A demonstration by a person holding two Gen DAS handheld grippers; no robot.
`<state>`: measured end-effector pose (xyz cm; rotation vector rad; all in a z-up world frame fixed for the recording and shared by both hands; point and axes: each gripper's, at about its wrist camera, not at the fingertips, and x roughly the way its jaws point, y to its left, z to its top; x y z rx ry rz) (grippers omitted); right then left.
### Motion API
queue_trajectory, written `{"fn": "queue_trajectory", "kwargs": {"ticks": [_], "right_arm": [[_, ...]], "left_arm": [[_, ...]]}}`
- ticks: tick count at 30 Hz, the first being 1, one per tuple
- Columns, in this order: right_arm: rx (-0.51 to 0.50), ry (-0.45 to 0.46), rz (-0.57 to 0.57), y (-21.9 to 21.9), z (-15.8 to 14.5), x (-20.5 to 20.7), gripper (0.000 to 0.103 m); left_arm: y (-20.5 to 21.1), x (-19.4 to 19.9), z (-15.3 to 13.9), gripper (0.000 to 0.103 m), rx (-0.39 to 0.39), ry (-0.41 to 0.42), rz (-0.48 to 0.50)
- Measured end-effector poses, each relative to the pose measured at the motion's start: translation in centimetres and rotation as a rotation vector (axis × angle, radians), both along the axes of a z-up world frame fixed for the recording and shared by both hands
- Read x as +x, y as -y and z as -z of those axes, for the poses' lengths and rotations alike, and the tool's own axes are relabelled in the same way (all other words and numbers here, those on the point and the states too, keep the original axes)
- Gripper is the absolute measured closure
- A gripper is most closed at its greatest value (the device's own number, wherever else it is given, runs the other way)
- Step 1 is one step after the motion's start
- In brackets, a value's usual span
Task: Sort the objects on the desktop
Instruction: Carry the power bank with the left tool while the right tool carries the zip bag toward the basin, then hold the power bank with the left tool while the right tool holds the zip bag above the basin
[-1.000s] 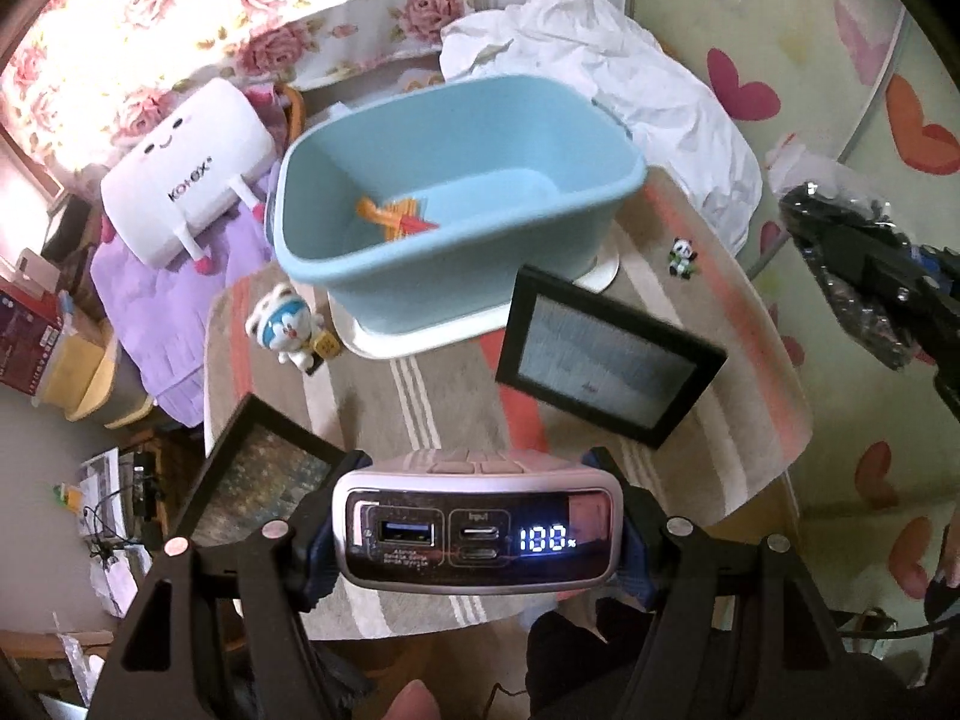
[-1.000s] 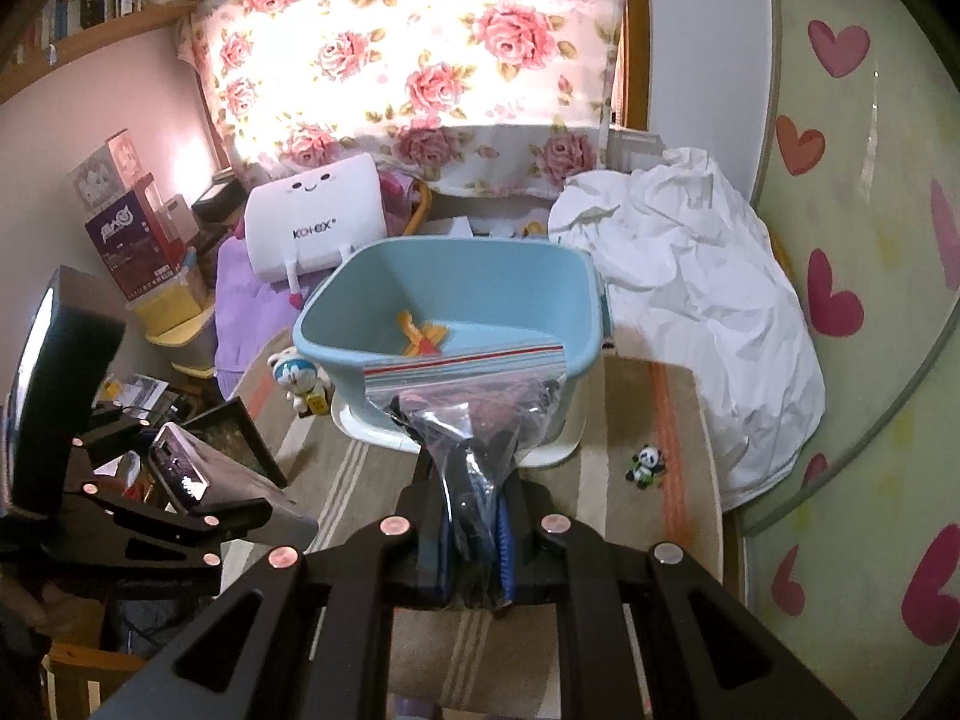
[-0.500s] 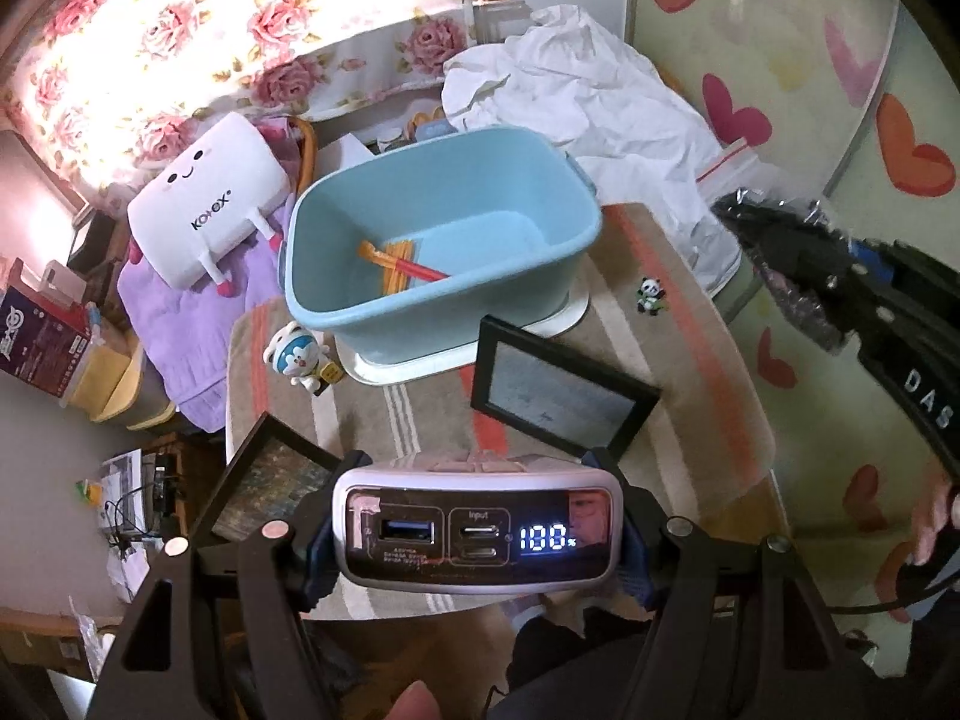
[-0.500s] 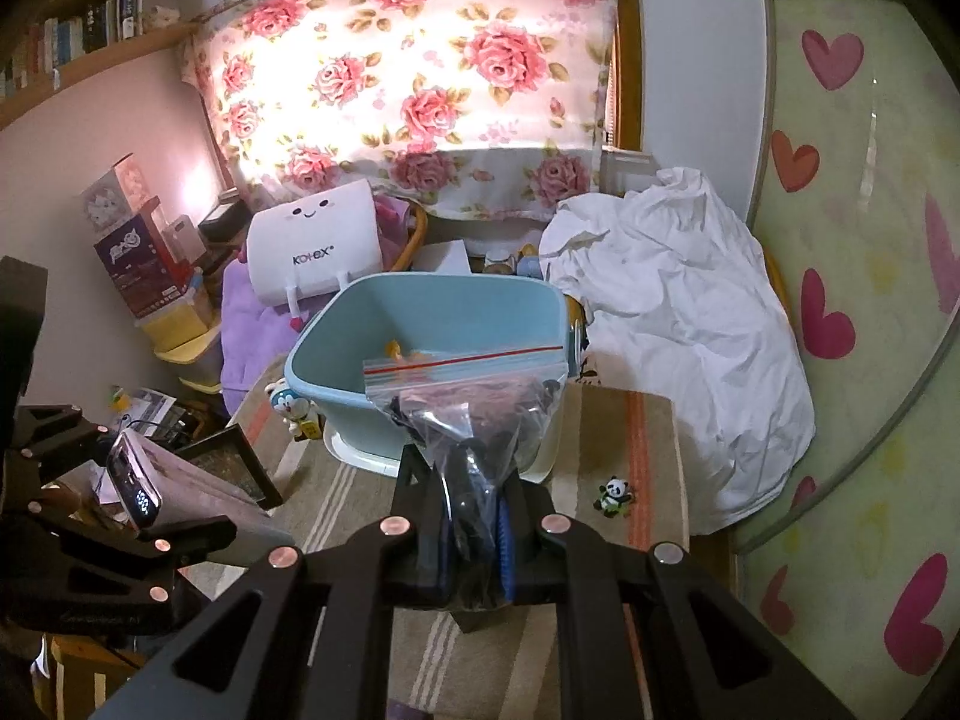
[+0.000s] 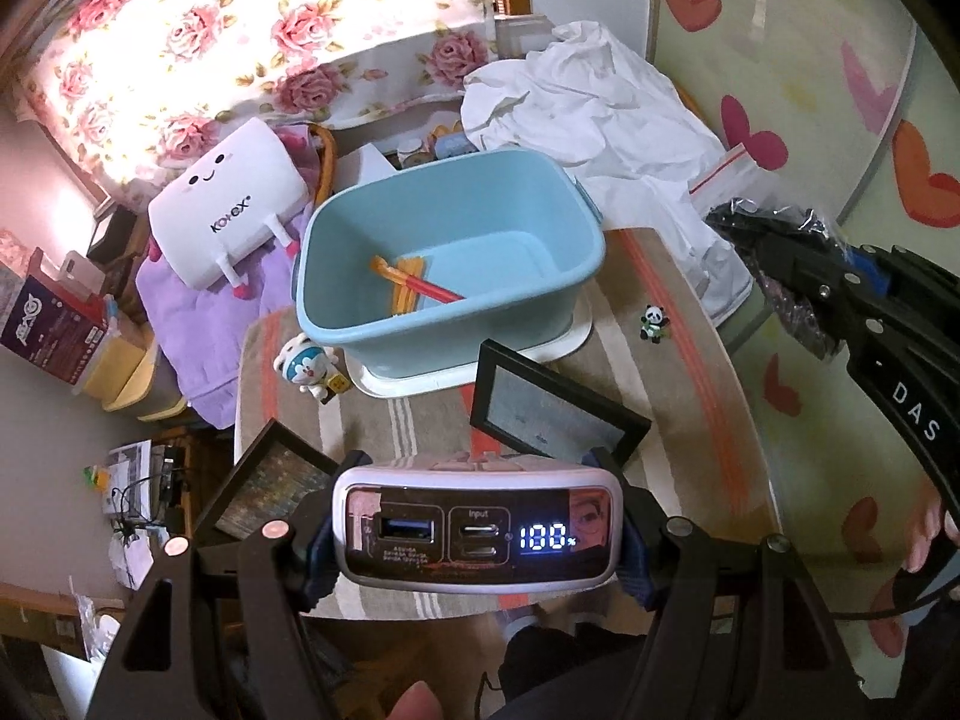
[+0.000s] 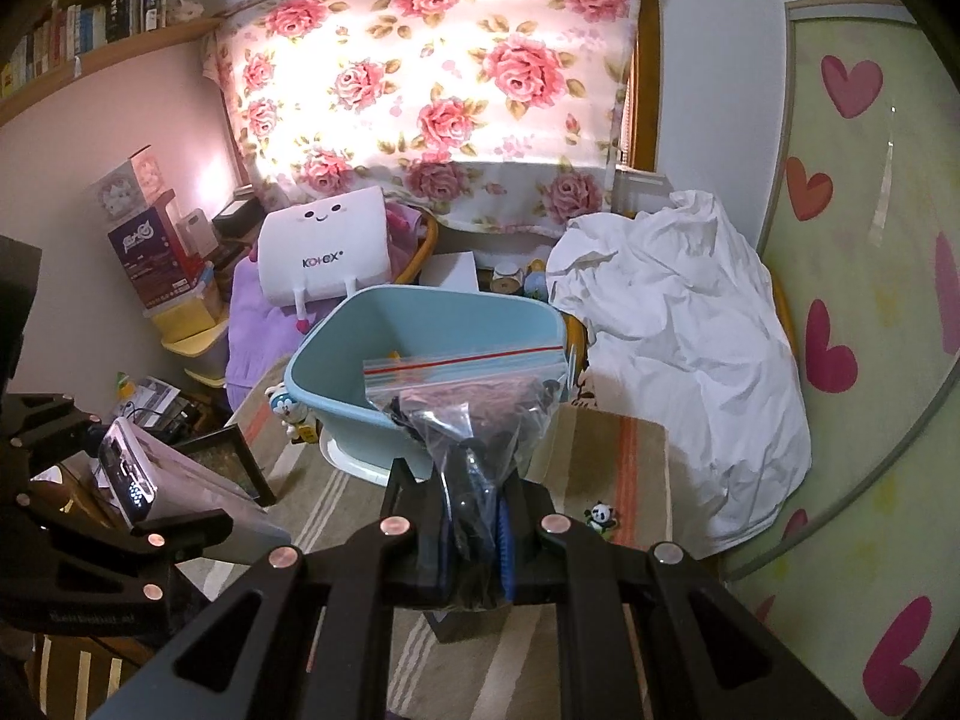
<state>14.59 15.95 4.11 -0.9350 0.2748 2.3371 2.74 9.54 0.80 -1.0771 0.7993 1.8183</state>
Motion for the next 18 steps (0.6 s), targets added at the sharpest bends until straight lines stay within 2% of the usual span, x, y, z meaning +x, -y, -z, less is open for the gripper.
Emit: {"fn": "queue_trajectory", "kwargs": {"ticks": [8, 18], "right_arm": [[0.004, 0.0, -0.02, -0.7, -0.4, -0.6, 0.091], [0.01, 0.022, -0.011, -2.3, -0.2, -2.3, 0.091]], "left_arm": [[-0.7, -0.7, -1.0, 0.028, 0.013, -0.02, -0.026], [-2.4, -2.4, -0.7, 0.028, 0.018, -0.014, -0.019]]}}
